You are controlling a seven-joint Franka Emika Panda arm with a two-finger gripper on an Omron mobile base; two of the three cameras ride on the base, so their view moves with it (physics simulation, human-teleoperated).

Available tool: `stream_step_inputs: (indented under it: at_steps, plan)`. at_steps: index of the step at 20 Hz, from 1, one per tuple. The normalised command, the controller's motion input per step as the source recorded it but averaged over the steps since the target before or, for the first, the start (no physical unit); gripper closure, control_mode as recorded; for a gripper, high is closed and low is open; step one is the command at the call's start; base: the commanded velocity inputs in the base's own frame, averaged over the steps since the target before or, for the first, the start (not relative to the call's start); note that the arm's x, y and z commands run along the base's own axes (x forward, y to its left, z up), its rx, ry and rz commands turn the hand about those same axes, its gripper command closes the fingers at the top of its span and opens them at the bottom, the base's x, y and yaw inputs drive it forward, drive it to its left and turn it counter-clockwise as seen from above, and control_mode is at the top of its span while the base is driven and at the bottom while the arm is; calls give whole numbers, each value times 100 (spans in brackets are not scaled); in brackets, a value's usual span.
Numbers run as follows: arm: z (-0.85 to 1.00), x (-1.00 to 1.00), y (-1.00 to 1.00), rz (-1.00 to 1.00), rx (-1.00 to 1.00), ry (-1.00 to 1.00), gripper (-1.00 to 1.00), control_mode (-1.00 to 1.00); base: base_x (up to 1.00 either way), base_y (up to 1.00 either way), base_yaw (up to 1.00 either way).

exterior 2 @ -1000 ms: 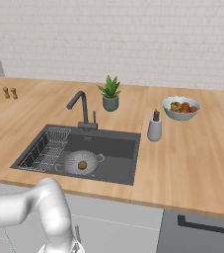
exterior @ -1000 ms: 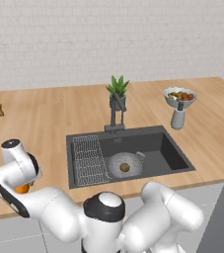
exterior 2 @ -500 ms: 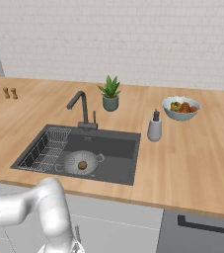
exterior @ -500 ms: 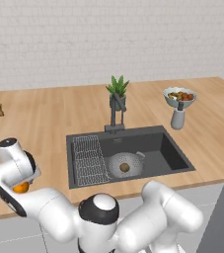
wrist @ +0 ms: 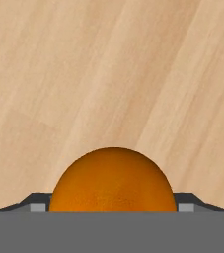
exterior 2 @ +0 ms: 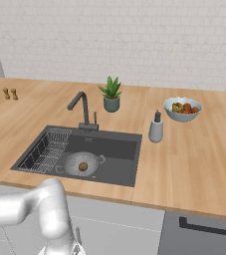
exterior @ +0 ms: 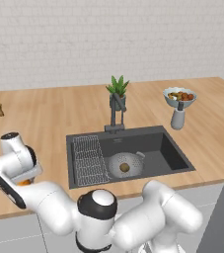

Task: Put the colander in the sink, put the orange, kiwi in the colander, and turn on the sink faucet and pour water over the colander.

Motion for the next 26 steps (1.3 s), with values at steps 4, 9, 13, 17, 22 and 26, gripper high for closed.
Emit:
stream_step_inputs:
  at_steps: [4, 9, 13, 17, 22, 26]
  plan:
    - [6, -27, -54, 0, 0, 0, 100, -100, 0, 0, 0]
    - [30, -35, -70, 0, 0, -1, 100, -100, 0, 0, 0]
    - [35, -29, -80, 0, 0, 0, 100, -100, 0, 0, 0]
    - [39, -10, -78, 0, 0, 0, 100, -100, 0, 0, 0]
    - [41, 0, -76, 0, 0, 0, 100, -100, 0, 0, 0]
    - [30, -4, -77, 0, 0, 0, 100, -100, 0, 0, 0]
